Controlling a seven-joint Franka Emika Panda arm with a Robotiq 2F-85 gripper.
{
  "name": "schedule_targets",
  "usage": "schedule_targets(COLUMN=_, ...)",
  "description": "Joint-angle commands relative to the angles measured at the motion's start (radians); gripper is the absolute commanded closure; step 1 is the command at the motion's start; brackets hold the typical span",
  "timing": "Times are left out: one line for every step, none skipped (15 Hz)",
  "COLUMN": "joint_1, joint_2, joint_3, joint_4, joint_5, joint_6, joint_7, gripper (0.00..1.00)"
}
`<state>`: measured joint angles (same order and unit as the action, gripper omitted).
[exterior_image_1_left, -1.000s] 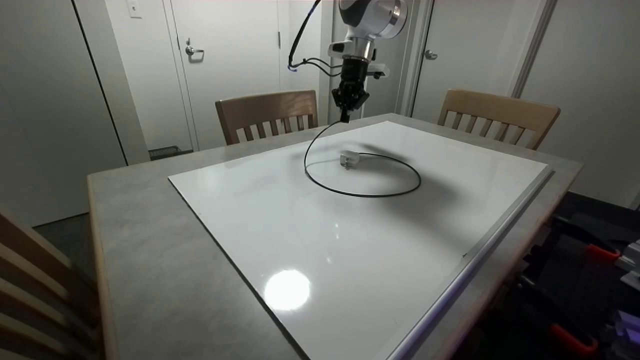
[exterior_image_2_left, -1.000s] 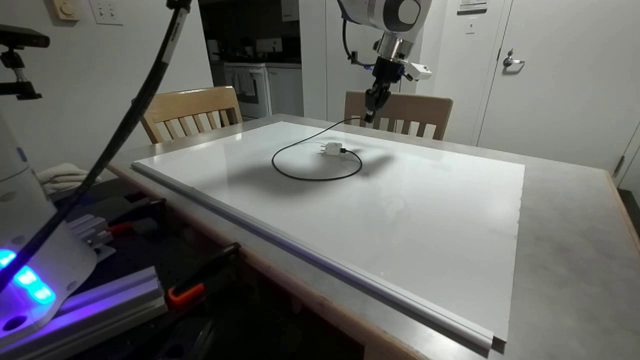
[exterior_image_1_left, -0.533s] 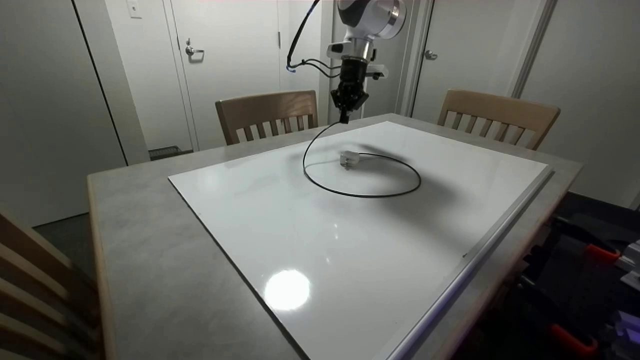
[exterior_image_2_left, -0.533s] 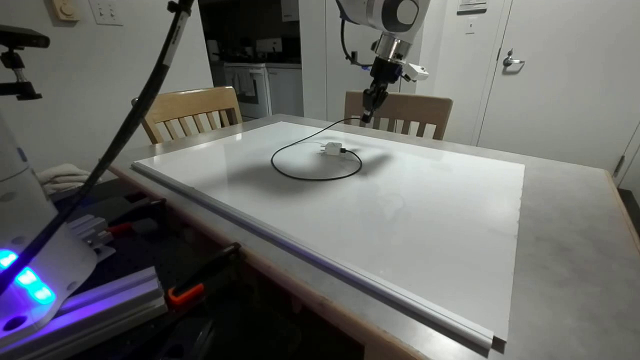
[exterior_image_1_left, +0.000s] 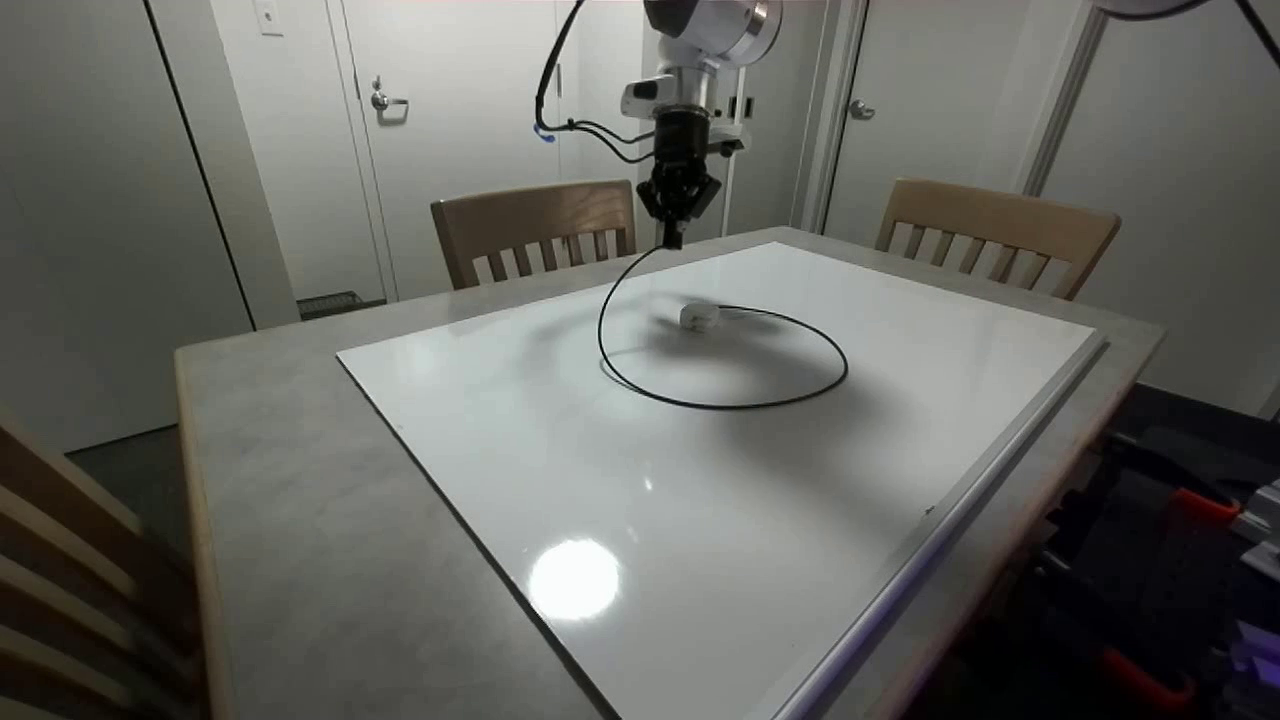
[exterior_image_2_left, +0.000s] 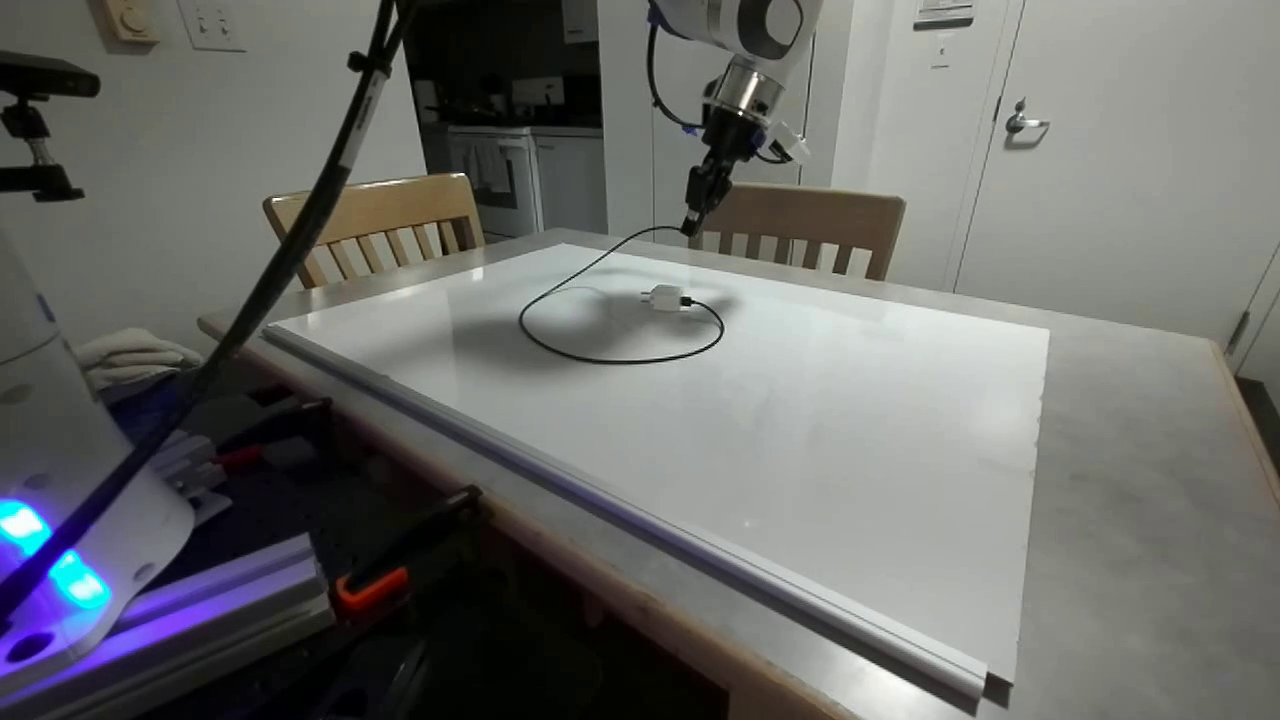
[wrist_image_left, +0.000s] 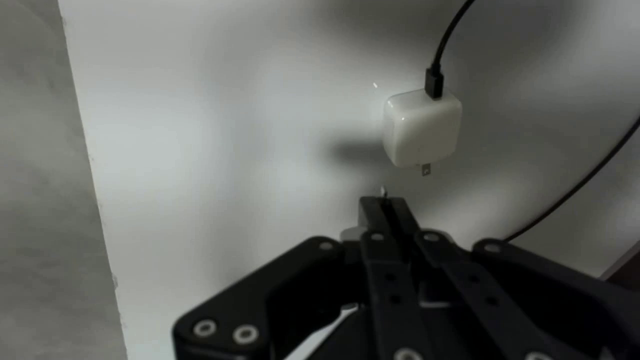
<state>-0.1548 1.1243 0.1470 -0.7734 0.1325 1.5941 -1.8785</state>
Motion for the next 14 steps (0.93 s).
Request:
schedule_targets(joint_1=0.025, joint_2=0.084, joint_3=0.006, joint_4=0.144, joint_5=-0.014, joint_6=-0.094, joint_7=-0.068, gripper=0.98)
schedule_targets(joint_1=0.035, joint_2=0.097, joint_3=0.006, joint_4=0.168, joint_5=-0.019, joint_6=-0.116, joint_7=-0.086, gripper=0.98)
schedule_targets(joint_1=0.045, joint_2=0.112, joint_3=0.004, joint_4=0.191, joint_5=-0.023, joint_6=-0.134, joint_7=-0.102, gripper=0.98)
schedule_targets(joint_1=0.055, joint_2=0.123, joint_3=0.003, joint_4=0.211, joint_5=-0.028, joint_6=-0.153, joint_7=-0.12, gripper=0.98)
schedule_targets(joint_1=0.062, joint_2=0.128, joint_3=0.003, joint_4=0.217, joint_5=-0.033, joint_6=-0.163, joint_7=-0.137, gripper=0.98)
schedule_targets(joint_1=0.071, joint_2=0.135, joint_3=0.002, joint_4=0.231, joint_5=-0.037, joint_6=-0.174, joint_7=-0.152, gripper=0.98)
schedule_targets(joint_1=0.079, joint_2=0.139, joint_3=0.0, joint_4=0.242, joint_5=-0.041, joint_6=-0.186, joint_7=-0.169, gripper=0.98)
schedule_targets(joint_1=0.085, joint_2=0.14, joint_3=-0.003, joint_4=0.247, joint_5=-0.046, joint_6=-0.194, joint_7=-0.179, gripper=0.98)
schedule_targets(joint_1=0.074, joint_2=0.109, joint_3=0.0, joint_4=0.18, joint_5=-0.024, joint_6=-0.155, joint_7=-0.138, gripper=0.94)
schedule_targets(joint_1=0.079, joint_2=0.114, joint_3=0.0, joint_4=0.191, joint_5=-0.028, joint_6=-0.162, joint_7=-0.145, gripper=0.94)
schedule_targets(joint_1=0.083, joint_2=0.116, joint_3=0.0, joint_4=0.196, joint_5=-0.03, joint_6=-0.165, joint_7=-0.148, gripper=0.94)
schedule_targets(joint_1=0.084, joint_2=0.117, joint_3=0.0, joint_4=0.198, joint_5=-0.031, joint_6=-0.167, joint_7=-0.15, gripper=0.98)
schedule_targets(joint_1=0.086, joint_2=0.116, joint_3=-0.001, joint_4=0.198, joint_5=-0.031, joint_6=-0.16, joint_7=-0.147, gripper=0.98)
schedule_targets(joint_1=0.098, joint_2=0.116, joint_3=-0.005, joint_4=0.202, joint_5=-0.04, joint_6=-0.154, joint_7=-0.144, gripper=0.98)
